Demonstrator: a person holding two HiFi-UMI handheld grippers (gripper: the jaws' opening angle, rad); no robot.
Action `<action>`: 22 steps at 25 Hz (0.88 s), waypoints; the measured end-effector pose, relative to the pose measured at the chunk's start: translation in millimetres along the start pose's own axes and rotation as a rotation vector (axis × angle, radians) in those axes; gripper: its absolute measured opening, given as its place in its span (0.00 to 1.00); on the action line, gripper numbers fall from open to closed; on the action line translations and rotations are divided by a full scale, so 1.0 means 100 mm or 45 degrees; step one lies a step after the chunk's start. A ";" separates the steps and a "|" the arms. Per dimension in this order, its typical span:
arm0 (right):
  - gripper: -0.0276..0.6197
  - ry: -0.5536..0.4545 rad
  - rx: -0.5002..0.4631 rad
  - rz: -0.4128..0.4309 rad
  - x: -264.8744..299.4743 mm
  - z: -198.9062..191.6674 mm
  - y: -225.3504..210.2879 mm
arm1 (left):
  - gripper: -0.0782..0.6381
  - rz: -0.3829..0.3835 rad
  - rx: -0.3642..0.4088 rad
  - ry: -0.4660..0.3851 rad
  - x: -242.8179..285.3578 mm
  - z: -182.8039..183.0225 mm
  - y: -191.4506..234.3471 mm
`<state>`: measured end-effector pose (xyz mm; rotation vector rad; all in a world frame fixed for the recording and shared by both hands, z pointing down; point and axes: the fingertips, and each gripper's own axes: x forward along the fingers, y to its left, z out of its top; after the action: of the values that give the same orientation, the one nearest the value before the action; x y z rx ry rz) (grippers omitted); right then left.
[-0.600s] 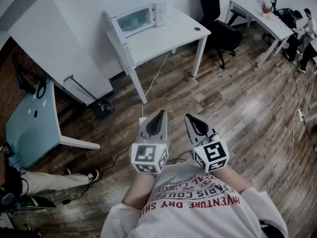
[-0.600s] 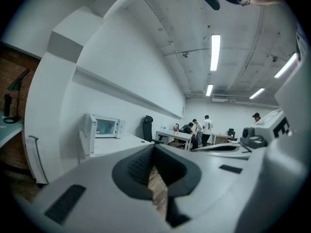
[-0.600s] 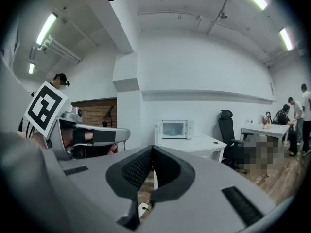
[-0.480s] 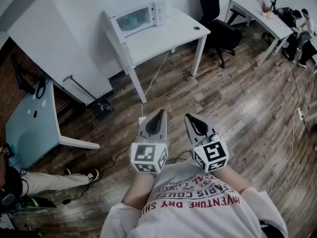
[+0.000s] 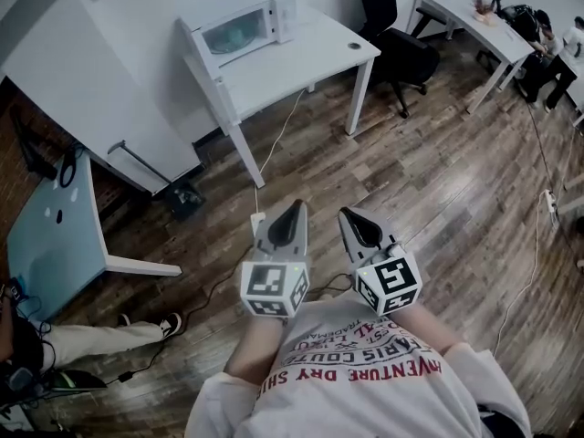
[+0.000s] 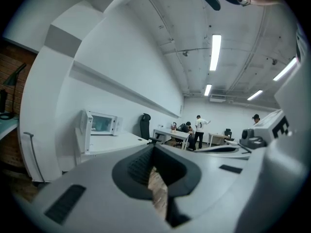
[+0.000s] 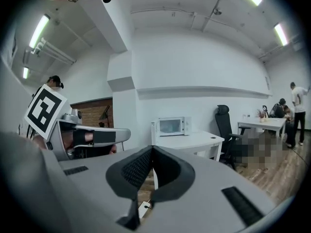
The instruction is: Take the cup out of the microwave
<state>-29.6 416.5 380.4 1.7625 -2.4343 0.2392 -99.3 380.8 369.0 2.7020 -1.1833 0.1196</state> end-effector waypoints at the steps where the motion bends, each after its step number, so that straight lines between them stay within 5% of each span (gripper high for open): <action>1: 0.06 0.005 0.006 -0.003 0.01 -0.01 -0.01 | 0.12 -0.002 -0.003 0.003 0.01 -0.01 0.01; 12: 0.06 0.080 0.060 -0.004 0.20 -0.26 -0.43 | 0.12 0.028 -0.062 0.095 0.46 -0.29 0.09; 22: 0.06 0.085 0.062 0.161 0.94 -0.06 -1.37 | 0.12 0.194 -0.093 0.121 1.45 -0.22 0.22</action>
<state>71.8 288.3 412.1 1.5934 -2.5152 0.3667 -16.9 266.2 414.9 2.5124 -1.3364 0.2193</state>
